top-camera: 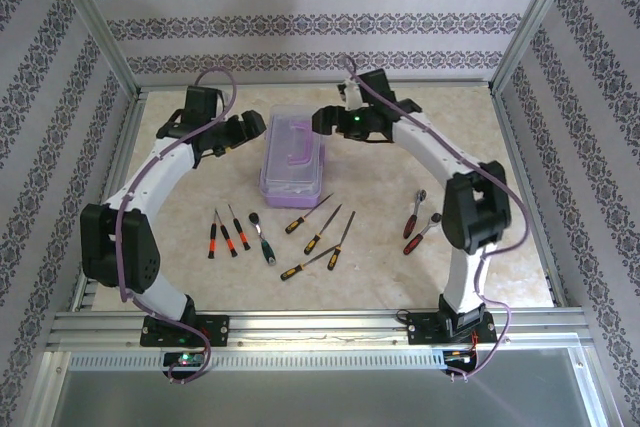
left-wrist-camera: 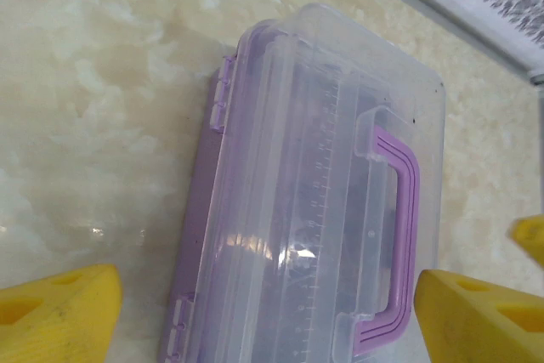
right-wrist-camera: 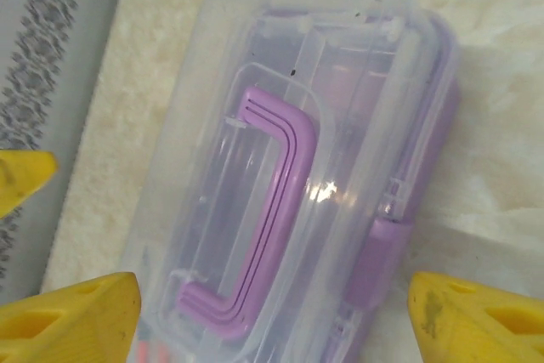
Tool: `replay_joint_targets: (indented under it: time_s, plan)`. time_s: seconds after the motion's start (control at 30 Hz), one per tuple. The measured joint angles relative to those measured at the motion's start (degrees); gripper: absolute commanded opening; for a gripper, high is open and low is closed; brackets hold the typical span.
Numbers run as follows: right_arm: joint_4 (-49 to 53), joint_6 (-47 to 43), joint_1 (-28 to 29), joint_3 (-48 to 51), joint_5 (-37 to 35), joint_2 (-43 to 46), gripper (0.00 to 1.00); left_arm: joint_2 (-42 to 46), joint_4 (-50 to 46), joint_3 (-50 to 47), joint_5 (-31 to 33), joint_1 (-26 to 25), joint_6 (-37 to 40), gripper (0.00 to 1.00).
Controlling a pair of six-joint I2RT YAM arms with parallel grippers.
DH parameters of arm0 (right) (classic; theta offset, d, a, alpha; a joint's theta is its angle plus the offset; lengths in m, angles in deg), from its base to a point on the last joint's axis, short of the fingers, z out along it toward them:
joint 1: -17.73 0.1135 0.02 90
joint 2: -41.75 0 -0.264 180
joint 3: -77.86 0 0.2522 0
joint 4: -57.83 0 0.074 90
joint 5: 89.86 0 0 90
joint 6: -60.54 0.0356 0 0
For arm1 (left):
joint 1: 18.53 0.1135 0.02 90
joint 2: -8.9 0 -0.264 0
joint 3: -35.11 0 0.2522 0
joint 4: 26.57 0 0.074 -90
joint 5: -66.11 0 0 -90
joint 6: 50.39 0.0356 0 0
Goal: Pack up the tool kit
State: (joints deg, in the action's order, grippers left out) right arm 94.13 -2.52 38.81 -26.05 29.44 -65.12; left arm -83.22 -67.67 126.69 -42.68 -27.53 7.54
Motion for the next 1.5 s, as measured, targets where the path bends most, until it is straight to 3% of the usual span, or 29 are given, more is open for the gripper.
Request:
replay_joint_targets:
  time_s: [0.1,0.27,0.5,0.93,1.23,1.5]
  plan:
    - [-7.4,3.7,-2.4,10.6,0.8,6.9,0.88,-2.5,-5.9,6.7,5.7,-4.3,3.9,0.94]
    - [-19.5,10.1,-5.6,26.7,2.8,12.4,0.84,-10.7,-14.0,19.6,11.0,-11.0,9.3,0.89]
    - [-29.0,12.6,-6.3,40.5,6.7,15.2,0.83,-18.8,-21.7,24.1,15.9,-12.6,12.9,0.88]
    - [-32.9,12.2,-4.6,42.6,7.3,16.6,0.84,-21.1,-24.0,25.1,16.9,-13.9,15.6,0.84]
    - [-40.1,16.5,-3.9,37.7,12.2,6.7,0.83,-21.3,-23.2,24.7,16.3,-13.6,15.4,0.69]
    - [-50.3,23.6,-4.0,34.5,15.6,-2.5,0.82,-20.8,-20.6,23.6,12.4,-10.2,15.4,0.68]
